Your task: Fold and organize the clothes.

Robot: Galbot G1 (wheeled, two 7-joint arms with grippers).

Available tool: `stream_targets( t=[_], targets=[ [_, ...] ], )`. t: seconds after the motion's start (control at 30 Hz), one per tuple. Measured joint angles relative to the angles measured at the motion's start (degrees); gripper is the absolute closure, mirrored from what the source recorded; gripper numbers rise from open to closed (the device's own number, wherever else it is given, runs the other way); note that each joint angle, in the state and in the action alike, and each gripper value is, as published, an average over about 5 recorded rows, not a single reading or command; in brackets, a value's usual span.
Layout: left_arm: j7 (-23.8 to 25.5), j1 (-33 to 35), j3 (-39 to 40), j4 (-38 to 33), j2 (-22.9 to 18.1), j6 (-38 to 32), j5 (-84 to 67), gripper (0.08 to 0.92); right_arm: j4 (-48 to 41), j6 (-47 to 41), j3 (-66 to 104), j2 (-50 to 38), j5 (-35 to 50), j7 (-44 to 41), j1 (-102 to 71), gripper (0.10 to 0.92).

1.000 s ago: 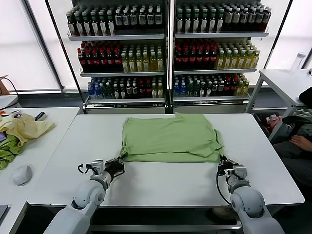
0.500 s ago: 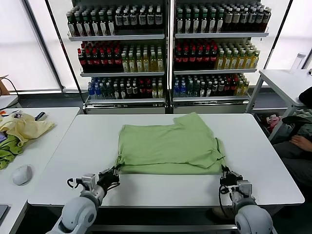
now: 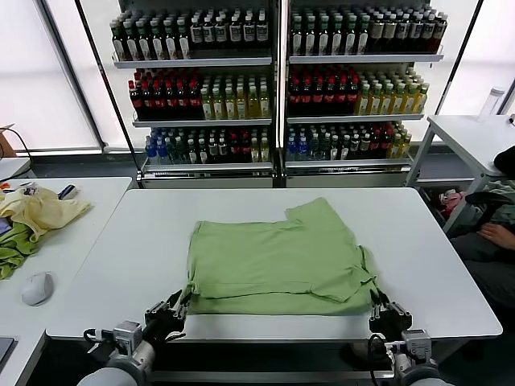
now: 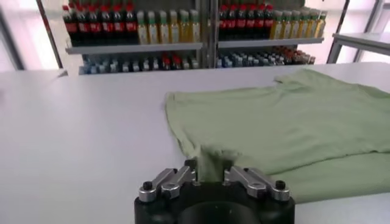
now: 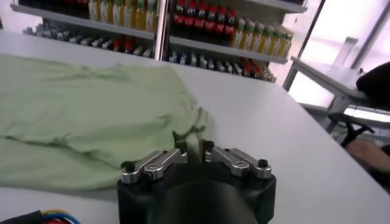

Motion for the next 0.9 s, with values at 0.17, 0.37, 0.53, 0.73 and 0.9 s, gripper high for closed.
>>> stream_targets(
  t=[0.17,0.37,0.53,0.73,0.9],
  targets=[
    [-1.1,-1.3,-0.7,0.7,1.7,-0.7,0.0,0.43,-1.3,-0.5,-0.1,-1.8,2.0,0.7,4.2,0.431],
    [-2.8,-7.6,0.5,4.8,3.4,-0.8,-1.9,0.259,-7.5,-2.1,-2.8,-3.1,5.6,1.1,13.9,0.263],
    [-3.3,-15.8,4.0,10.3,3.3,-0.4,-3.9,0.184,-15.6,-3.3,-7.2,-3.2,8.4,0.8,24.3,0.205],
    [-3.4,-26.3,10.0,19.2,2.4,-0.1,-4.8,0.177,-26.8,-4.3,-13.1,-2.0,9.7,0.1,35.9,0.202],
    [-3.4,-34.1,14.6,26.7,0.9,0.0,-4.9,0.177,-35.3,-4.4,-17.0,-0.4,9.9,-0.4,43.8,0.202]
  ],
)
